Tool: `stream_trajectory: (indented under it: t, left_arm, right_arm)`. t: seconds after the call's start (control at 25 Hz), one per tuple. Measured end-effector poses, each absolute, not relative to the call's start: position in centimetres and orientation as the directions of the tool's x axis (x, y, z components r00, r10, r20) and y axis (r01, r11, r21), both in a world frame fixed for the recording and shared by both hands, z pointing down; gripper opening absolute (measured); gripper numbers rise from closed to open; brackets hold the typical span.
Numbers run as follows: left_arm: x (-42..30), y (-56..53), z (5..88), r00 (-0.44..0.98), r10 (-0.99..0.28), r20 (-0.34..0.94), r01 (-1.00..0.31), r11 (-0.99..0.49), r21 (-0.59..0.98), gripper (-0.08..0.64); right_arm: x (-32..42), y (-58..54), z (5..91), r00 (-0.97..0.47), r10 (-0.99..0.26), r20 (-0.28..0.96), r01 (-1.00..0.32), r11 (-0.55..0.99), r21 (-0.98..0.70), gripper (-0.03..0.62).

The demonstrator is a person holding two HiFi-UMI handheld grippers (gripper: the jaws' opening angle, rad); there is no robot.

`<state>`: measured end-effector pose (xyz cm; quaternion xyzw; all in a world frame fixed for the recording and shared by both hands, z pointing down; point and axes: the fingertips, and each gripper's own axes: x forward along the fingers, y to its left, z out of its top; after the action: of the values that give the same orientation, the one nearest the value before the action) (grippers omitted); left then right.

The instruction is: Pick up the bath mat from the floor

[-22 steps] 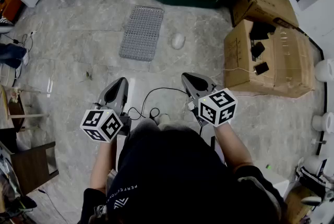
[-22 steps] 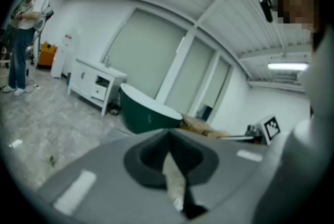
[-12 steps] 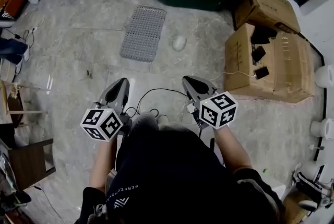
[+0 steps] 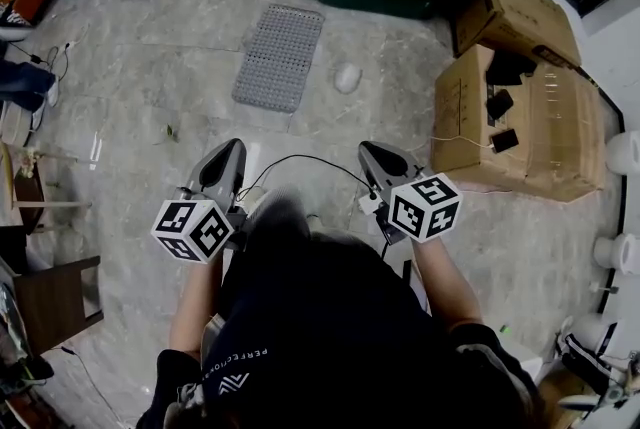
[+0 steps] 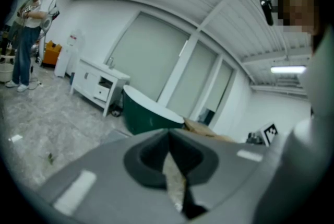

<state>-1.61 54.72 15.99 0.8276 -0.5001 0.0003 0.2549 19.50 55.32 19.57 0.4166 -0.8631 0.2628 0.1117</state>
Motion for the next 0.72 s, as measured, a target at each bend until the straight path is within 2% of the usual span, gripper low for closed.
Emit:
stream_trajectory:
  t: [0.36, 0.72]
  left_arm:
    - [-1.0, 53.6, 16.2, 0.509, -0.822, 0.255, -0.821, -0.375, 0.43, 0.006]
    - [-0.7, 54.1, 16.3, 0.512, -0.812, 0.279, -0.825, -0.376, 0.422, 0.006]
  right_arm:
    - [21.4, 55.5, 19.6, -0.597, -0.688, 0.413, -0.801, 0.478, -0.36, -0.003]
    - [20.2, 55.3, 20.0, -0.635, -0.653, 0.412, -0.772, 0.512, -0.378, -0.003]
